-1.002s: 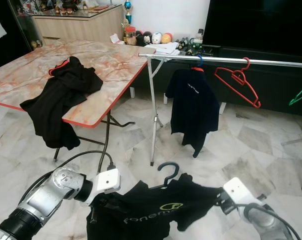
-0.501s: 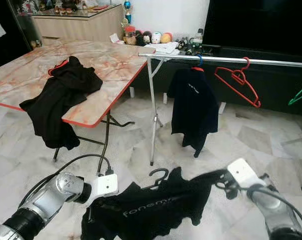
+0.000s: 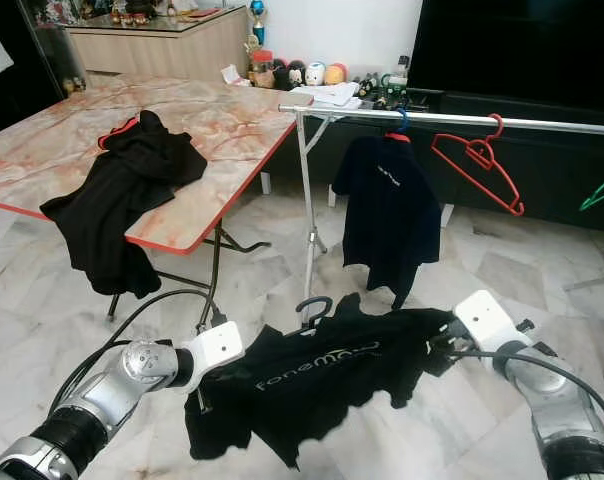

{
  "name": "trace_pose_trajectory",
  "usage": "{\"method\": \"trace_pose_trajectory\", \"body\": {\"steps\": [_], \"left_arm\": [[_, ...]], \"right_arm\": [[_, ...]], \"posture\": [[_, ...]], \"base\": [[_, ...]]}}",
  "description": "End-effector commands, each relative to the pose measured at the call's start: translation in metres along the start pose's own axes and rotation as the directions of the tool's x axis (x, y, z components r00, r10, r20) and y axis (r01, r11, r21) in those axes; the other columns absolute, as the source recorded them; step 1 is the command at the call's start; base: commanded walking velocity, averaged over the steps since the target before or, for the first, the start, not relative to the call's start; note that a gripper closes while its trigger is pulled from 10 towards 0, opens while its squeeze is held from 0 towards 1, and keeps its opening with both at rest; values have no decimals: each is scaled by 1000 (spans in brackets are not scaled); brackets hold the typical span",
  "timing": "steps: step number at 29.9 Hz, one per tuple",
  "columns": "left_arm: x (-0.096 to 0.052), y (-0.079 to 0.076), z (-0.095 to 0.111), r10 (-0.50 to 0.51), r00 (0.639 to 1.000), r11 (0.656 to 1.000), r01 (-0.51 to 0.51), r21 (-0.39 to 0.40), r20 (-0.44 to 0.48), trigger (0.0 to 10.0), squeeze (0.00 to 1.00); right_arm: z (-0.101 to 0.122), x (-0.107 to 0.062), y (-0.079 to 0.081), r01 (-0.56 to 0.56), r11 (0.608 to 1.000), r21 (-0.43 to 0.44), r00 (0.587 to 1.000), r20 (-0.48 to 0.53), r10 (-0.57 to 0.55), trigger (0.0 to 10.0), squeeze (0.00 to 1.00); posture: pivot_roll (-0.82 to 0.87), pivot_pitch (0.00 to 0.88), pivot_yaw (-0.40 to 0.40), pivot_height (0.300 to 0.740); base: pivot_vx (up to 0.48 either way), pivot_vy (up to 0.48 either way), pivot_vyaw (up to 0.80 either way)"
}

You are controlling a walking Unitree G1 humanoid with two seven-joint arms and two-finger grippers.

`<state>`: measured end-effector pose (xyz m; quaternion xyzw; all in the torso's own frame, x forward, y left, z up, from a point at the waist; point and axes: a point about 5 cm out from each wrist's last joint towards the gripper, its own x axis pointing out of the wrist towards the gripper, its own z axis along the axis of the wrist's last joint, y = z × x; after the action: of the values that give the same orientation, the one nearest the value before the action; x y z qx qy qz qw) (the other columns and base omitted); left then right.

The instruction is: Hang hanger

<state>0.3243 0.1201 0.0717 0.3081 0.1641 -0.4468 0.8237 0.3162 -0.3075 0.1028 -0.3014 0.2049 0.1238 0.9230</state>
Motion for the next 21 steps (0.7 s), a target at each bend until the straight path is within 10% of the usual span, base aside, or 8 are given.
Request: {"method": "trace_pose_trajectory", "body": {"steps": [1, 8, 16, 21], "left_arm": [[-3, 13, 3, 80, 997, 997, -80, 1, 25, 0, 0], [-8, 30, 19, 206, 968, 977, -196, -80, 141, 0, 0], [-5, -12, -4, -186, 983, 983, 185, 17, 8, 0, 0], [-3, -14, -7, -179, 984, 984, 179, 13, -1, 0, 0]], "right_arm": [[-1, -3, -3, 3, 999, -32, 1000, -19, -4, 0, 0], [-17, -5, 2, 2, 1000, -27, 996, -88, -4, 0, 0], [1, -6, -17, 123, 991, -52, 991, -37, -125, 0, 0], [18, -4, -16, 93, 996, 4, 994, 53, -93, 0, 0]], "posture": [[-75, 18, 35, 740], [-73, 20, 34, 740], [-74, 21, 38, 740], [-76, 23, 37, 740]], "base": [[0, 0, 0], [0, 0, 0], [0, 0, 0], [0, 0, 0]]}}
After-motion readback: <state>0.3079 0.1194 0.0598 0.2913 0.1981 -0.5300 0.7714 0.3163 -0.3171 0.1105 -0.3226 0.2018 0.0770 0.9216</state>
